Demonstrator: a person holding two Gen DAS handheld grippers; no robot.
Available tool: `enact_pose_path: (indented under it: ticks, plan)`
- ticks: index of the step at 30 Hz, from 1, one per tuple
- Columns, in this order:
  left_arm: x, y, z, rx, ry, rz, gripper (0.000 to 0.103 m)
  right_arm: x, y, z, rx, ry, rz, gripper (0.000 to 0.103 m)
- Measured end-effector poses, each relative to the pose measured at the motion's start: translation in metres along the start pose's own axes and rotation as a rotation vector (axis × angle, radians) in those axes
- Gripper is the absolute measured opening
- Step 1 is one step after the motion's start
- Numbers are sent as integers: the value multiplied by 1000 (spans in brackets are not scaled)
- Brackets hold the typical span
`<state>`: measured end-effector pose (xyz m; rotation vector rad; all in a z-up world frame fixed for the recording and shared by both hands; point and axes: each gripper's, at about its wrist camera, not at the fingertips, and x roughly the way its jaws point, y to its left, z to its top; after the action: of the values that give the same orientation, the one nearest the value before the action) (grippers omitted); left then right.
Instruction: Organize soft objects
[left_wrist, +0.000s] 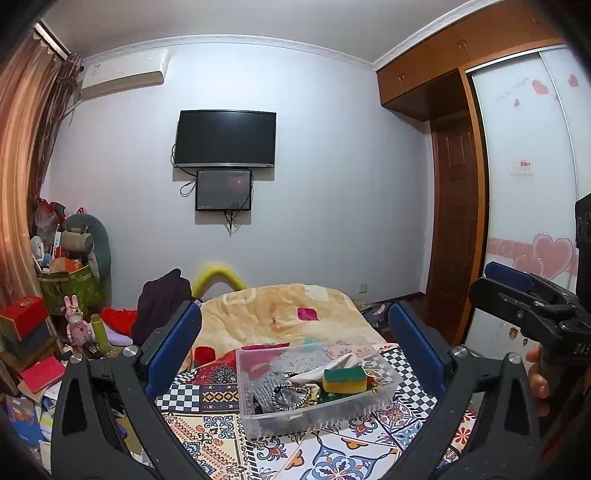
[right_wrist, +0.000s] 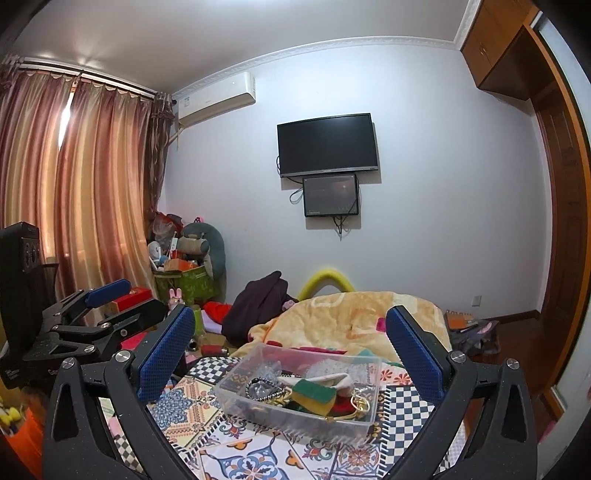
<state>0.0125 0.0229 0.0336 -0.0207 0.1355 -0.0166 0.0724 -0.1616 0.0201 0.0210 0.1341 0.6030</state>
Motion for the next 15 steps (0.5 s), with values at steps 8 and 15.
enact_pose_path:
  ticks: [8, 15]
  plan:
    - [-1, -1, 0, 5, 1, 4, 103, -3, -3, -1, 8, -1, 0, 103]
    - [0, -3, -2, 10, 8, 8, 103, -6, -3, -1, 13, 2, -2, 103]
